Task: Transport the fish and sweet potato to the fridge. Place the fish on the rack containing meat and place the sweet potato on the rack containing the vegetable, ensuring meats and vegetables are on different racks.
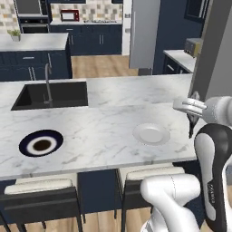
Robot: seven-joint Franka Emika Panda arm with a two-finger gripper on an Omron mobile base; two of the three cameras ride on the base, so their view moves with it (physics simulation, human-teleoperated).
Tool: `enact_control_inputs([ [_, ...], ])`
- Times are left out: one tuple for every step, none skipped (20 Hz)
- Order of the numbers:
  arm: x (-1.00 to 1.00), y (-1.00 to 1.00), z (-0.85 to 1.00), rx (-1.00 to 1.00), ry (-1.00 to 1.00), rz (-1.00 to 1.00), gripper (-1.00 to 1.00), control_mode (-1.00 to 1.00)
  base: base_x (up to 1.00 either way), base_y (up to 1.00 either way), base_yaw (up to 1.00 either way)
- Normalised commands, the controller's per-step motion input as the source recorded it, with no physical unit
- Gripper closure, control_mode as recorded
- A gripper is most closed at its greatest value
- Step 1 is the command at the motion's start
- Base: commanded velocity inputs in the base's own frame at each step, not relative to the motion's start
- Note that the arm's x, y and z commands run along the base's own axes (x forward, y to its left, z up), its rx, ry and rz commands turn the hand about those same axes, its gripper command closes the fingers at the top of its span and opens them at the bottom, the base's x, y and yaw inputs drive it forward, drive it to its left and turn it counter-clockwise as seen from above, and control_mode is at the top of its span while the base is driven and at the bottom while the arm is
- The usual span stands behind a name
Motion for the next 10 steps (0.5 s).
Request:
enact_control_inputs([
  [-0.53,0.04,0.00,0.00,-0.02,0.03,1.00,-1.00,0.00,0.00,0.00],
  [-0.58,0.00,0.00,0.00,-0.02,0.08,1.00,-1.00,0.00,0.00,0.00],
  [-0.39,0.07,0.00,0.00,-0.02,0.07,1.00,-1.00,0.00,0.00,0.00],
  [-0.19,0.23,0.00,0.00,-0.01,0.04,1.00,-1.00,0.00,0.00,0.00],
  [-0.21,0.25,0.04,0.00,-0.03,0.00,1.00,-1.00,0.00,0.00,0.00],
  [-0.21,0.24,0.07,0.00,0.00,0.00,1.00,-1.00,0.00,0.00,0.00],
  [-0.41,0.21,0.13,0.00,-0.05,0.00,1.00,-1.00,0.00,0.00,0.00],
  [-0.47,0.45,0.13,0.00,-0.08,0.00,1.00,-1.00,0.00,0.00,0.00],
  [0.00,0.00,0.00,0.00,0.00,0.00,1.00,1.00,-0.51,0.65,0.00],
  [0.00,0.00,0.00,0.00,0.00,0.00,1.00,1.00,-0.83,0.68,0.00],
])
